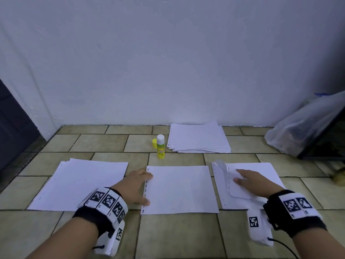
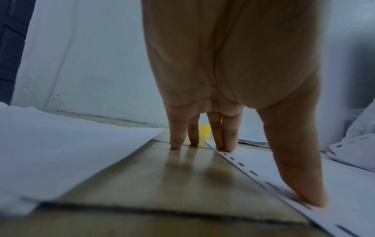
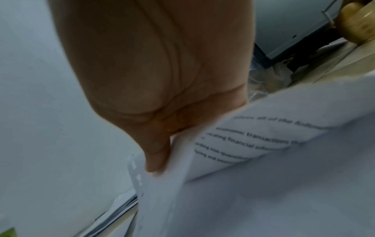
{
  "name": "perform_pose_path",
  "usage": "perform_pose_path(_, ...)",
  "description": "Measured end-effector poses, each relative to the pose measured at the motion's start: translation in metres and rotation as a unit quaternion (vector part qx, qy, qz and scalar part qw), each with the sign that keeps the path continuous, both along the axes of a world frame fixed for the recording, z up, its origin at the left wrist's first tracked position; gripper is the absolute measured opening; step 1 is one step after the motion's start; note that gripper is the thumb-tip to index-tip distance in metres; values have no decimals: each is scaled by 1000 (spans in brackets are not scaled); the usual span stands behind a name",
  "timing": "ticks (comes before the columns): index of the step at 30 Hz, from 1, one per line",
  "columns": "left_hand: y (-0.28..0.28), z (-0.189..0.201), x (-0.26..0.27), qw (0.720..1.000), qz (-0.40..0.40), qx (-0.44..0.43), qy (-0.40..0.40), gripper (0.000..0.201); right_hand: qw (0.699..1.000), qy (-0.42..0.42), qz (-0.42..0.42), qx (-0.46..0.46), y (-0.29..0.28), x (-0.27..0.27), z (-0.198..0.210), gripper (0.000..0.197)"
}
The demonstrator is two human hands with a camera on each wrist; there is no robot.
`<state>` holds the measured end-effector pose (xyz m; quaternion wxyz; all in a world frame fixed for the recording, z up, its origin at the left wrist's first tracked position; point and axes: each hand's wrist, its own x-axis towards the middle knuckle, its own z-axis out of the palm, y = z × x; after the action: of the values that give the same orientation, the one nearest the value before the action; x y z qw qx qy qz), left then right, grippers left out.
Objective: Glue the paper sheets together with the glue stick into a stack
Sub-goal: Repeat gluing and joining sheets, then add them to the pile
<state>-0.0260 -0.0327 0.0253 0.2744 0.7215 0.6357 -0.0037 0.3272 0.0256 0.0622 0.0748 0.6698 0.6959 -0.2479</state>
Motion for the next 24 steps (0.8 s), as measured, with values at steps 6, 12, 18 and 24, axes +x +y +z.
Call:
perform_pose_path(6,-1,-1,-1,1000,-5,1,6,90,995,41,-43,84,1,11,8,21)
perform_pose_path(12,0,-1,-1,1000,-7,2,8,89,982,97,15,164,-31,-40,56,16)
perform_pose_path(18,-1,-2,-2,1000,-7,10,0,90,981,138,93,98,-35,-134,18,36)
perform_pose_path(24,-1,-6,-3,1000,-3,9,-4,89,990,128,59,-24,-30,-164,-27,48)
